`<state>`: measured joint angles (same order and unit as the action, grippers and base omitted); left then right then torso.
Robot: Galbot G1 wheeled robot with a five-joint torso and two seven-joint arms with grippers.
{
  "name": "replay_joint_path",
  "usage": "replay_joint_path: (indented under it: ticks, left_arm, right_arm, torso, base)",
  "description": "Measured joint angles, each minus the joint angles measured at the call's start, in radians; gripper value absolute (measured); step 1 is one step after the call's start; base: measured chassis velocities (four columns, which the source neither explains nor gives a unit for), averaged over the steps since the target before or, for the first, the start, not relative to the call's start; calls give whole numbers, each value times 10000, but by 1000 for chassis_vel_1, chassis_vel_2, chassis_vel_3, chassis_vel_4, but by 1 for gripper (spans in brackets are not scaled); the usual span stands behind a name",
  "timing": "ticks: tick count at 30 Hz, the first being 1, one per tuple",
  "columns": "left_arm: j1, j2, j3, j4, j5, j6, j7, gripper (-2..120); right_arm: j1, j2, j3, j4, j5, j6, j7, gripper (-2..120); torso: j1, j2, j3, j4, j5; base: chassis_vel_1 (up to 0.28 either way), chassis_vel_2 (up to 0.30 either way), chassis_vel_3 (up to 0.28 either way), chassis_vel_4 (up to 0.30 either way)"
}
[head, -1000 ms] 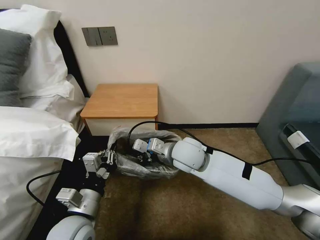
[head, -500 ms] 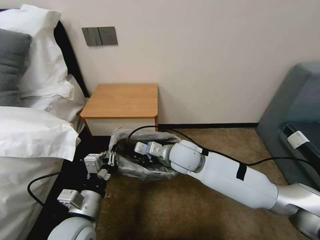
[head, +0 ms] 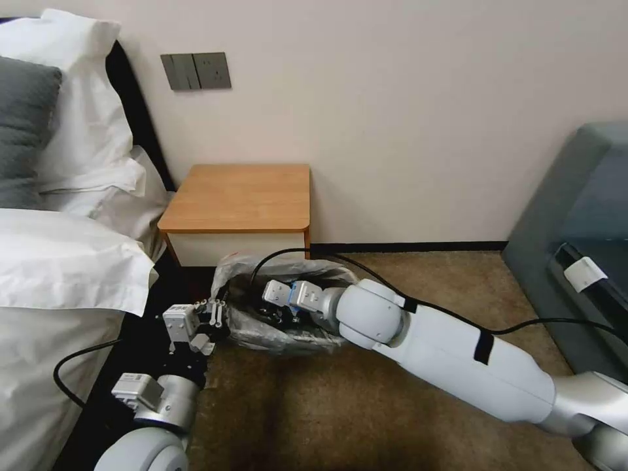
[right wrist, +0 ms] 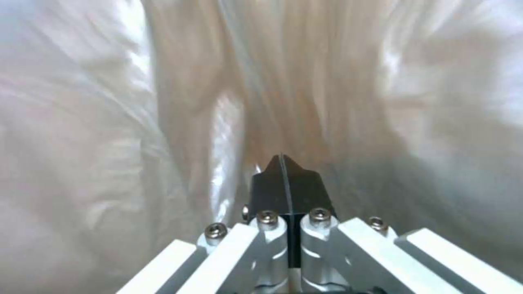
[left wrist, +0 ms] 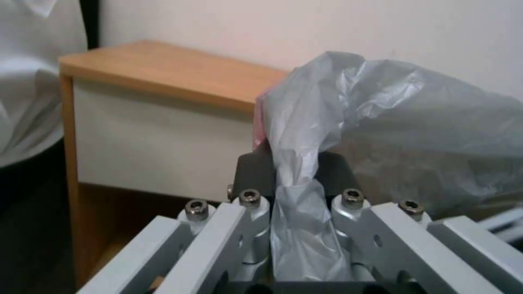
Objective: Pick up the garbage bag from the table and place it over the trash can.
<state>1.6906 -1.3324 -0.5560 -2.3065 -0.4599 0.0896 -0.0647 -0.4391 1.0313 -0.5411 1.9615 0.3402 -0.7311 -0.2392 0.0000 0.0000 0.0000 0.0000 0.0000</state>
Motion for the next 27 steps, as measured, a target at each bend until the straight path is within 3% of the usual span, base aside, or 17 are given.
replay_joint_path:
  ticks: [3, 6, 12, 17, 21, 24, 27]
  left_arm:
    - [-63, -12, -19, 115, -261, 148, -141, 9]
    - [-111, -35, -29, 307, -772, 331, -415, 9]
    - [-176, -57, -20, 537, -1207, 435, -596, 9]
    - [-198, -46, 21, 590, -1251, 511, -600, 9]
    - [-198, -31, 17, 770, -1405, 627, -659, 9]
    - [-179, -31, 48, 886, -1616, 934, -885, 9]
    - [-165, -33, 121, 918, -1685, 1097, -1036, 9]
  right_arm:
    - [-227, -123, 260, 334, 849, 0, 449, 0]
    - [-783, -324, 1145, 999, 2251, -1, 1104, 0]
    - [-1461, -460, 2349, 1468, 3153, 9, 1448, 0]
    - [-1940, -593, 2949, 1621, 3396, 195, 1452, 0]
    - [-2916, -662, 4072, 2081, 3756, 702, 1784, 0]
    - [-4127, -660, 4922, 2644, 3334, 1701, 2388, 0]
    - [-4906, -522, 5548, 2840, 2662, 2269, 2254, 6]
  torso:
    - [0, 0, 0, -1, 1]
    - [0, 0, -1, 0, 2]
    - [-1, 0, 0, -2, 1]
    - [0, 0, 0, 1, 1]
    - [0, 0, 0, -1, 2]
    - [0, 0, 0, -2, 2]
    - [0, 0, -1, -1, 1]
  base:
    - [0, 0, 0, 0]
    - [0, 0, 0, 0]
    - [0, 0, 0, 0]
    - [0, 0, 0, 0]
    - [0, 0, 0, 0]
    - [0, 0, 0, 0]
    - [0, 0, 0, 0]
